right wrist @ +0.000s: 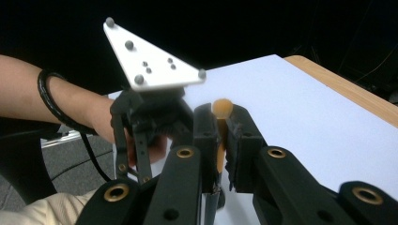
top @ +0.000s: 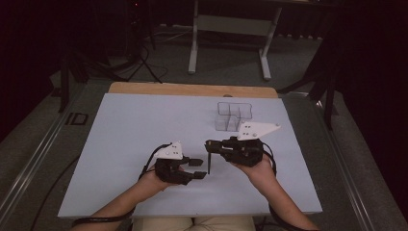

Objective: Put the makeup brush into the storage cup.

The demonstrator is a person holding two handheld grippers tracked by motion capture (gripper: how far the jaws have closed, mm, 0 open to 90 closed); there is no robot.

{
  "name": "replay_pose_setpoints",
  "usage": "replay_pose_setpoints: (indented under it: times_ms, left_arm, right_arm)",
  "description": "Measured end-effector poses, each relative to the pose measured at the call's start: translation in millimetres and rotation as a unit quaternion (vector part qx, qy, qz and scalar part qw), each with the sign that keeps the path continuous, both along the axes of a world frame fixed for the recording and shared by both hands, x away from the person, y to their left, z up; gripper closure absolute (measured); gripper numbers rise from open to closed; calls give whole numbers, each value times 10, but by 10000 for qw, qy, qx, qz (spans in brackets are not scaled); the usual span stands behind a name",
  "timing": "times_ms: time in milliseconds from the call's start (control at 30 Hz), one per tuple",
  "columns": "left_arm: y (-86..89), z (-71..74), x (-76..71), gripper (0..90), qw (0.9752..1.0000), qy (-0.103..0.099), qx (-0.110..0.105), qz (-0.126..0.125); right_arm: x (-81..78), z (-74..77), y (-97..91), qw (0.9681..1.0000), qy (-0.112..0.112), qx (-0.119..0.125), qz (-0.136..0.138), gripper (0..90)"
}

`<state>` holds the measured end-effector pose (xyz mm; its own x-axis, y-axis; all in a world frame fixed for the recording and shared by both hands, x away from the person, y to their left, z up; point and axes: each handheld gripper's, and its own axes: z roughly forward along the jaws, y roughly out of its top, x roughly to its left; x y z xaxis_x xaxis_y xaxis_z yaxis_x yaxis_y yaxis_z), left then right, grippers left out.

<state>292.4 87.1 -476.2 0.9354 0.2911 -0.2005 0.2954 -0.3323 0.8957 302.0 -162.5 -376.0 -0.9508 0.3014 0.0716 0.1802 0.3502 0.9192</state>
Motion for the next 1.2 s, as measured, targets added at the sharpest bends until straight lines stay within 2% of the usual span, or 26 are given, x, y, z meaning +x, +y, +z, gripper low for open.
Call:
replay_pose_setpoints:
  times_ms: [100,233,300,333,367,400,433,467,567,667,767,800,900,1000,1033,1100,1200]
  left_arm:
    - [63,37,1,449,9998,-31,1,188]
    - [136,72,7,323,9990,-36,3,443]
    - [173,75,23,263,9988,71,-1,489]
    - [179,75,27,193,9989,101,-9,448]
    - [194,74,23,166,9986,70,21,522]
    - [205,70,22,166,9985,47,38,539]
    - [227,58,18,157,9991,63,-5,422]
    - [237,55,15,119,9990,47,1,441]
    - [272,49,17,99,9985,133,-35,535]
    - [299,53,9,18,9979,164,73,621]
    - [356,62,-23,18,9970,121,134,753]
    - [381,62,-29,16,9972,154,110,727]
    - [455,53,-61,4,9960,138,104,875]
    - [526,36,-102,4,9943,8,56,1064]
    - [556,28,-124,4,9927,-47,56,1203]
    - [605,26,-149,4,9926,26,91,1215]
    - [672,4,-204,4,9904,-60,101,1376]
  right_arm:
    - [17,15,-2,10000,-17,15,-13,838]
    - [53,28,-7,10000,-19,53,-50,838]
    - [64,44,-7,10000,-28,71,-62,838]
    - [74,68,-9,9999,-45,89,-57,838]
    - [78,79,-10,9999,-61,76,-55,838]
    - [85,105,-12,9999,-88,90,-64,838]
    - [91,121,-14,9999,-99,104,-59,838]
    - [99,154,-15,9998,-129,101,-74,838]
    - [115,210,-24,9997,-186,117,-85,838]
    - [137,280,-37,9995,-256,123,-113,838]
    - [160,337,-51,9993,-319,117,-140,838]
    - [174,362,-59,9992,-337,126,-157,838]
    - [208,413,-75,9990,-372,159,-166,838]
    - [233,451,-81,9989,-386,188,-185,838]
    - [239,459,-81,9989,-396,181,-189,839]
    - [259,484,-80,9987,-431,163,-212,838]
    - [295,538,-87,9985,-468,160,-254,838]
